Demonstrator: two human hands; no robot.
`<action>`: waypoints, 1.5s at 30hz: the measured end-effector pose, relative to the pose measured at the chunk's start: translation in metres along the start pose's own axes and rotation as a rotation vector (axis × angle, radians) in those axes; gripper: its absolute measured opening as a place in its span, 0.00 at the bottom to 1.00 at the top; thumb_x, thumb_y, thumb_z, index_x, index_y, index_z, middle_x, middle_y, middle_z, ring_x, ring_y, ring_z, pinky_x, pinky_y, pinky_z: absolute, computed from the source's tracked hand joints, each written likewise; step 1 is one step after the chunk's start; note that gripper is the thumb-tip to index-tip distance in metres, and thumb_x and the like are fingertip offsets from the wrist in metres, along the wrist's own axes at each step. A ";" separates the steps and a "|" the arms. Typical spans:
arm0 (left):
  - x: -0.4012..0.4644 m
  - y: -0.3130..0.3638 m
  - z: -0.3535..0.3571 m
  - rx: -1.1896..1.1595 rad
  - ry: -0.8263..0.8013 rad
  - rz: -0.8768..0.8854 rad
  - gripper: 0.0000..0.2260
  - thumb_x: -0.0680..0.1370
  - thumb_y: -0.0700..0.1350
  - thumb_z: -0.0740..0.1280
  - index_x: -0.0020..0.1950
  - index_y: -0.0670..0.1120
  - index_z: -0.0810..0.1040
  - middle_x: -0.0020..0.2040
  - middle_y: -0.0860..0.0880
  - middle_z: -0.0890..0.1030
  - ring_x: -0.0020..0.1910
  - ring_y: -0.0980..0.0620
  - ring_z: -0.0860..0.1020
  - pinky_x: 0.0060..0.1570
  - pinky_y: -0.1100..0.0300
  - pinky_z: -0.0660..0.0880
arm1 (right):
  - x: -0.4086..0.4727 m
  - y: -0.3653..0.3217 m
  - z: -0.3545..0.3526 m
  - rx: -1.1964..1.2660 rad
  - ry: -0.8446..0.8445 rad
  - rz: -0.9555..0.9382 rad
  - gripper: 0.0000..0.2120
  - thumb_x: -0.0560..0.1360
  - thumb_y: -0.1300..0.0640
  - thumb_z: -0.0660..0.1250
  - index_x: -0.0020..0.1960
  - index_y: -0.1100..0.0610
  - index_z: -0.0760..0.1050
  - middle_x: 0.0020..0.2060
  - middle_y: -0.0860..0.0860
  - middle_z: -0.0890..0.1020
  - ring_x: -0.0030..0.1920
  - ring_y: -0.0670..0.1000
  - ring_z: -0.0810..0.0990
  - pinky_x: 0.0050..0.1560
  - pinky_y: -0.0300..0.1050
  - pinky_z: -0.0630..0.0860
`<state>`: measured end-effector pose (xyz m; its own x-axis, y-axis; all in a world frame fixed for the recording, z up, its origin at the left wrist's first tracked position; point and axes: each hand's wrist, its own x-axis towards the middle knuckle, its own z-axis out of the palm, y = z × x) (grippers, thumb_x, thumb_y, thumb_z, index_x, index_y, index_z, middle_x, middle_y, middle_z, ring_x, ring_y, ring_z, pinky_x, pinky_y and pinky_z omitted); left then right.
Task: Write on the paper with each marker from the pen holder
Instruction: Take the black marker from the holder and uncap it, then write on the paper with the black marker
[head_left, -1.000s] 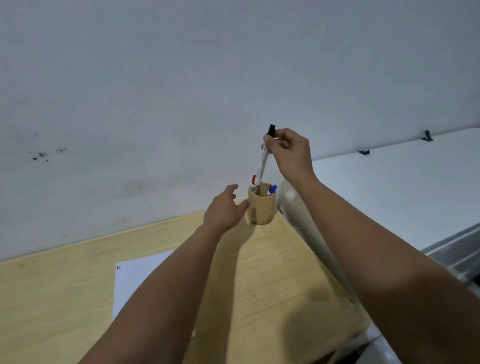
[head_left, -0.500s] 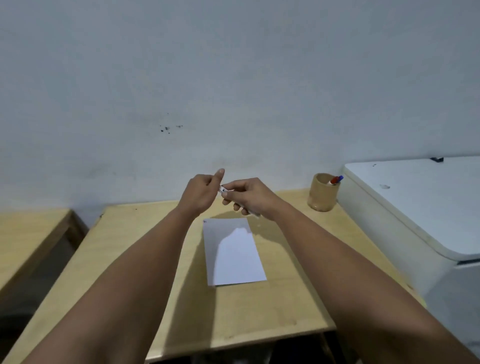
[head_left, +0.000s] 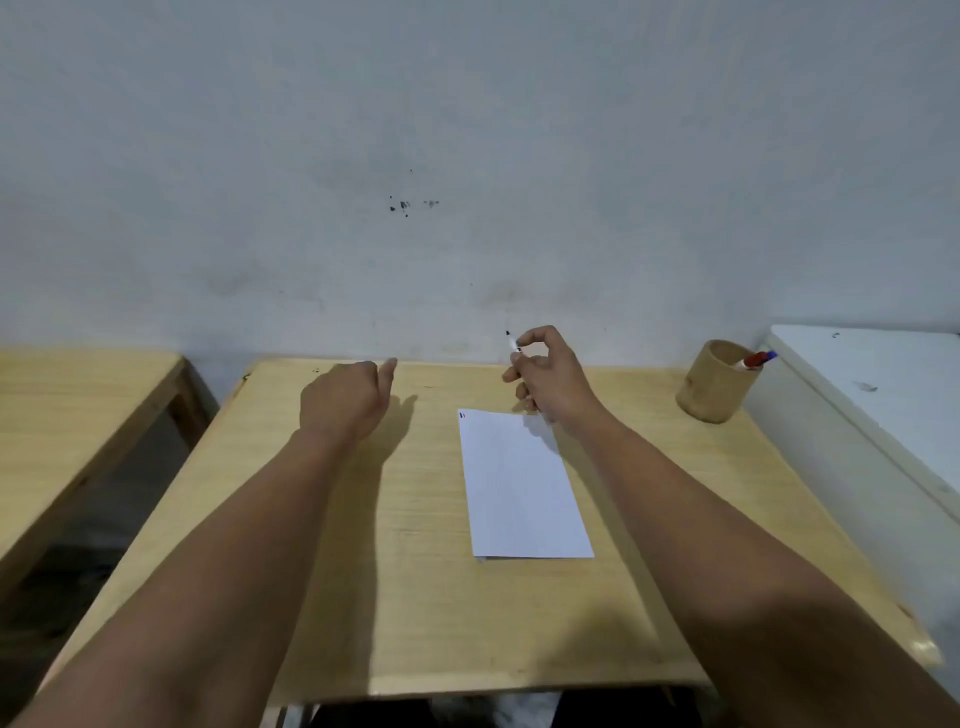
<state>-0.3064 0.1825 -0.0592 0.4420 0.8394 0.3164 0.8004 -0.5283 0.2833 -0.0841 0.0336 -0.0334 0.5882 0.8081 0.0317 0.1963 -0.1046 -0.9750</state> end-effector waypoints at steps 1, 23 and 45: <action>-0.004 0.001 0.010 0.109 -0.042 0.081 0.25 0.85 0.60 0.50 0.48 0.45 0.79 0.47 0.43 0.83 0.49 0.38 0.81 0.42 0.52 0.68 | 0.003 0.001 -0.003 0.152 0.038 0.077 0.05 0.85 0.61 0.65 0.54 0.51 0.75 0.43 0.59 0.85 0.27 0.49 0.77 0.31 0.41 0.72; -0.070 0.025 0.007 -0.072 0.084 0.484 0.21 0.77 0.63 0.62 0.59 0.48 0.79 0.56 0.51 0.80 0.52 0.46 0.76 0.48 0.50 0.73 | -0.017 -0.004 0.008 0.433 0.183 0.205 0.08 0.79 0.52 0.71 0.51 0.56 0.84 0.37 0.53 0.87 0.29 0.48 0.79 0.32 0.41 0.73; -0.115 0.034 0.033 -0.036 -0.327 0.337 0.44 0.76 0.76 0.49 0.84 0.48 0.56 0.85 0.51 0.53 0.83 0.54 0.47 0.81 0.49 0.46 | -0.021 0.061 0.066 0.159 0.165 0.090 0.11 0.74 0.57 0.70 0.37 0.61 0.73 0.38 0.66 0.86 0.31 0.55 0.82 0.37 0.49 0.76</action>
<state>-0.3167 0.0724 -0.1162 0.7836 0.6137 0.0963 0.5786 -0.7774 0.2467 -0.1367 0.0482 -0.1084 0.7202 0.6930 -0.0339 0.0194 -0.0690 -0.9974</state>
